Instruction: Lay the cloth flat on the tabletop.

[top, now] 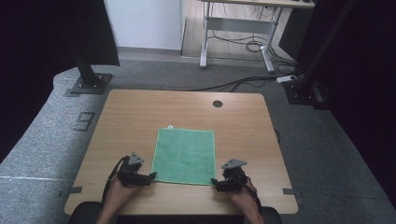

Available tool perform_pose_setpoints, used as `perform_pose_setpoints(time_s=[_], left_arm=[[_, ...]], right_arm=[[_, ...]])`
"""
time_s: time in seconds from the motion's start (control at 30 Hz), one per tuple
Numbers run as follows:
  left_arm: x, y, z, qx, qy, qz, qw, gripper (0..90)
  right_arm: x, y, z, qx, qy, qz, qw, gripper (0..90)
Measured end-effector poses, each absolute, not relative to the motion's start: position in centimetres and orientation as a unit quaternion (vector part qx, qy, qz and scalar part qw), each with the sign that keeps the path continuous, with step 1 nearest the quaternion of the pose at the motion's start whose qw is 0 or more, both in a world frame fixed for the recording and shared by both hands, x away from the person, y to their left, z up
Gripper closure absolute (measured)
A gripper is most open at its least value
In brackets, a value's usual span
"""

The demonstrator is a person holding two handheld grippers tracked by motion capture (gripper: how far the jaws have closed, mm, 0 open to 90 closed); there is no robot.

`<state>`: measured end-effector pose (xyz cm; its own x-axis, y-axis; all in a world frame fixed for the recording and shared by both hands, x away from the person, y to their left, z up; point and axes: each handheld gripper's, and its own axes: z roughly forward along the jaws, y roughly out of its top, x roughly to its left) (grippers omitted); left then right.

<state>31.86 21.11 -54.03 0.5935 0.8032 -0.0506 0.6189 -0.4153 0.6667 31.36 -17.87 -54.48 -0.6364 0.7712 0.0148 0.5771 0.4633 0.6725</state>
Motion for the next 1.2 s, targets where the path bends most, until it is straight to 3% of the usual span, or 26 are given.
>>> perform_pose_setpoints(time_s=[0.43, 1.2], left_arm=[[32.2, 20.7, -54.5, 0.829, 0.434, 0.16, 0.314, 10.7], [39.0, 19.8, -54.8, 0.816, 0.451, 0.17, 0.318, 4.7]], right_arm=[[31.5, -18.0, -54.6, 0.406, 0.837, 0.333, 0.154, 21.0], [36.9, -18.7, -54.7, 0.445, 0.815, 0.33, 0.171, 20.4]])
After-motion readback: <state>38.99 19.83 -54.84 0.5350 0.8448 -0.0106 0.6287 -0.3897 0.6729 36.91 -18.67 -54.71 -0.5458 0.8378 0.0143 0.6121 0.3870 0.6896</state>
